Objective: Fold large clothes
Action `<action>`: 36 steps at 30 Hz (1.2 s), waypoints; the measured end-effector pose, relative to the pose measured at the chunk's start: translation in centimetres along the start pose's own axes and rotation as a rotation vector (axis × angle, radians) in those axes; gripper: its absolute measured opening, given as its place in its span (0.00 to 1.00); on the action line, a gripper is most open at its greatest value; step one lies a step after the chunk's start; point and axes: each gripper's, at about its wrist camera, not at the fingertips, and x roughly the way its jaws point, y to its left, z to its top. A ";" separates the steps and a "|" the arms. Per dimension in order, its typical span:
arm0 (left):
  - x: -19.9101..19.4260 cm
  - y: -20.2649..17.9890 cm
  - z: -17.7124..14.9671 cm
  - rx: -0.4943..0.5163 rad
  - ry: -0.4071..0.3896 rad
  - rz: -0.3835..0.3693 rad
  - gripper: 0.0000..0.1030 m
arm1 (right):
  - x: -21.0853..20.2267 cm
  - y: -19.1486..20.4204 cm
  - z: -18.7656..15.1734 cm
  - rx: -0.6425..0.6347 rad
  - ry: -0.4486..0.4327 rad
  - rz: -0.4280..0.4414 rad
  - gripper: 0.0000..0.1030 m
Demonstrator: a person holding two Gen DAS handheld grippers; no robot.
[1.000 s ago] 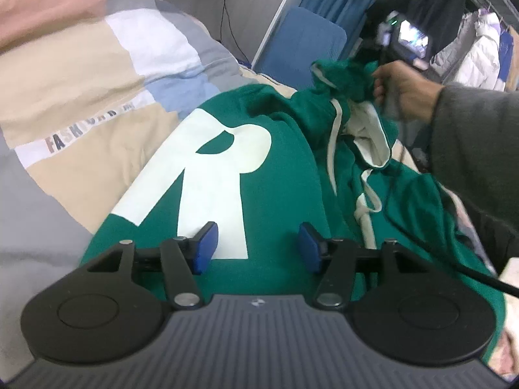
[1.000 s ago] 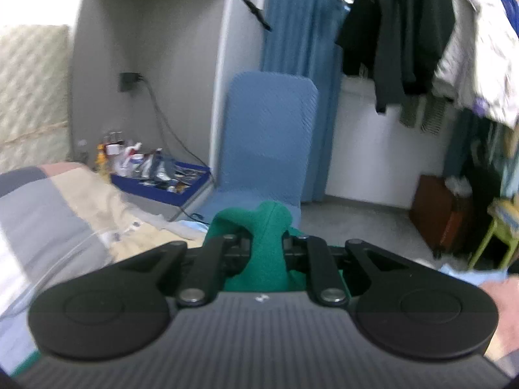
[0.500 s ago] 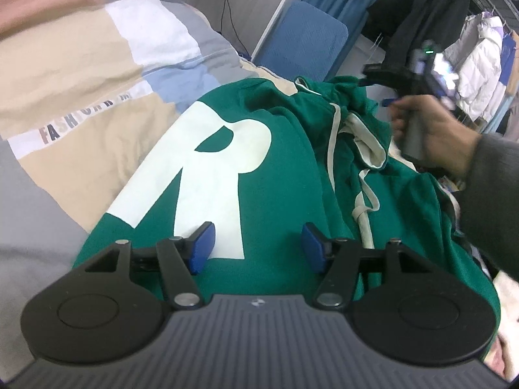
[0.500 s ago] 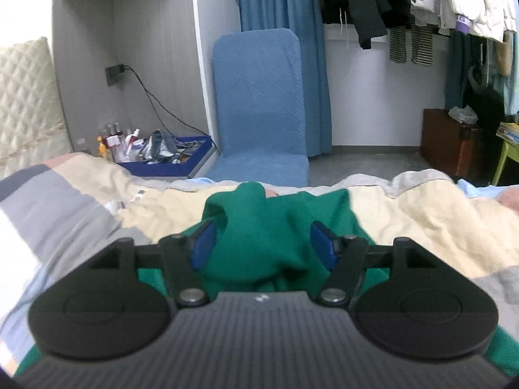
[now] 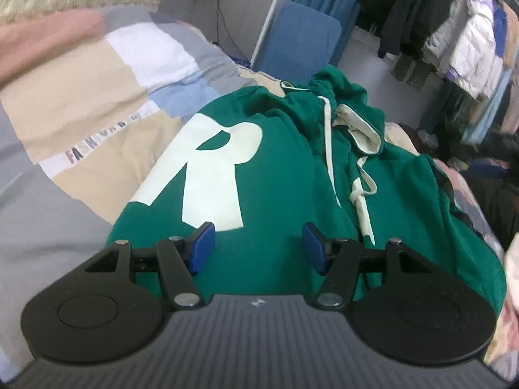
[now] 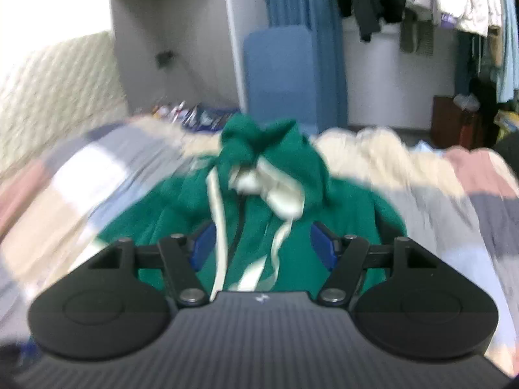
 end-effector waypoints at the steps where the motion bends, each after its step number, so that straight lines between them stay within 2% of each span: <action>1: -0.4 -0.3 -0.1 0.015 -0.002 0.001 0.63 | -1.1 0.2 -1.1 0.005 0.020 0.017 0.64; 5: -1.6 -1.5 -1.0 0.082 -0.003 0.025 0.64 | -5.1 1.2 -5.4 -0.008 0.068 0.062 0.64; 9: -1.5 -2.2 -1.7 0.146 0.023 0.068 0.66 | -6.2 1.8 -8.7 0.022 0.113 0.108 0.65; 10: -1.4 -2.2 -1.8 0.157 0.031 0.071 0.67 | -6.2 1.9 -9.5 0.021 0.110 0.106 0.73; 11: -1.3 -2.2 -1.8 0.164 0.031 0.075 0.69 | -6.1 1.9 -10.1 0.012 0.112 0.108 0.84; 12: -1.2 -2.2 -1.8 0.176 0.030 0.069 0.69 | -5.7 1.9 -10.5 0.006 0.126 0.119 0.87; 18: -0.5 -2.4 -2.1 0.214 0.050 0.061 0.74 | -3.5 2.0 -11.7 0.020 0.207 0.136 0.87; 21: 0.1 -2.4 -2.1 0.212 0.057 0.072 0.74 | -1.7 3.3 -12.9 -0.014 0.287 0.226 0.87; 24: 0.1 -2.3 -2.1 0.199 0.046 0.077 0.68 | -0.5 5.3 -14.3 -0.098 0.332 0.253 0.87; 25: 0.0 -2.2 -2.1 0.197 0.042 0.079 0.61 | -0.2 6.0 -14.8 -0.137 0.337 0.245 0.88; 28: 0.0 -1.8 -2.1 0.191 0.043 0.068 0.48 | 0.3 7.0 -15.5 -0.211 0.341 0.226 0.81; 30: -0.1 -1.7 -2.0 0.182 0.033 0.074 0.38 | 0.1 6.4 -15.3 -0.179 0.350 0.245 0.71; 32: -0.4 -1.3 -1.8 0.155 0.026 0.067 0.29 | -0.2 5.5 -14.8 -0.133 0.354 0.263 0.55; 33: -0.6 -1.0 -1.6 0.137 0.021 0.062 0.27 | -0.5 5.1 -14.6 -0.108 0.353 0.269 0.51; 35: -0.9 -0.6 -1.4 0.112 0.018 0.053 0.23 | -1.0 4.4 -14.1 -0.072 0.342 0.266 0.36; 36: -1.0 -0.4 -1.3 0.103 0.017 0.048 0.22 | -1.5 4.1 -13.9 -0.061 0.336 0.263 0.34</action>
